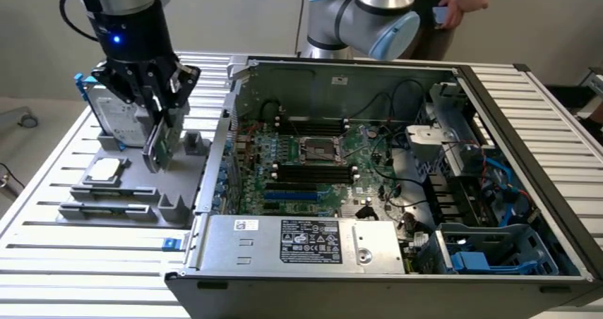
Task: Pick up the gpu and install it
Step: 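Pick up the gpu and move the gpu toward the slot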
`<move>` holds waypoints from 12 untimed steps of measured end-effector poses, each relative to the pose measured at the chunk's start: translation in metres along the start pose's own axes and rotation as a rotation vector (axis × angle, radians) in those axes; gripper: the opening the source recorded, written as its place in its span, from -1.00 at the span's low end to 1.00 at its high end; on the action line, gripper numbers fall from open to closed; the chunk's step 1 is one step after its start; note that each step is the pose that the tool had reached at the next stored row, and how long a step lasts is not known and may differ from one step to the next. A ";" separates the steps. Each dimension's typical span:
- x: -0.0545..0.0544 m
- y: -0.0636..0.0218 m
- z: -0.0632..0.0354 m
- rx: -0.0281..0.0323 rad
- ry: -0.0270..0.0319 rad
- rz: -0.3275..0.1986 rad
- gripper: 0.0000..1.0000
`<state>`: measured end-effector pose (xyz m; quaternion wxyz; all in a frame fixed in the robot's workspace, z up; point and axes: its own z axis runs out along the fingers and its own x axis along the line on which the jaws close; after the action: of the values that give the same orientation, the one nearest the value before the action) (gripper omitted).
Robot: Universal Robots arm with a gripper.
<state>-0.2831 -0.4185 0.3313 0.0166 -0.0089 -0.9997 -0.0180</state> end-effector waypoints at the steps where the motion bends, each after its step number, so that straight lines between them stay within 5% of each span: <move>1: 0.000 0.0000 -0.0045 0.0001 0.0002 -0.001 -0.47; 12: -0.017 -0.0078 -0.0556 0.0001 0.0001 -0.004 -0.47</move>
<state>-0.2641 -0.4286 0.3859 0.0166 -0.0071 -0.9997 -0.0180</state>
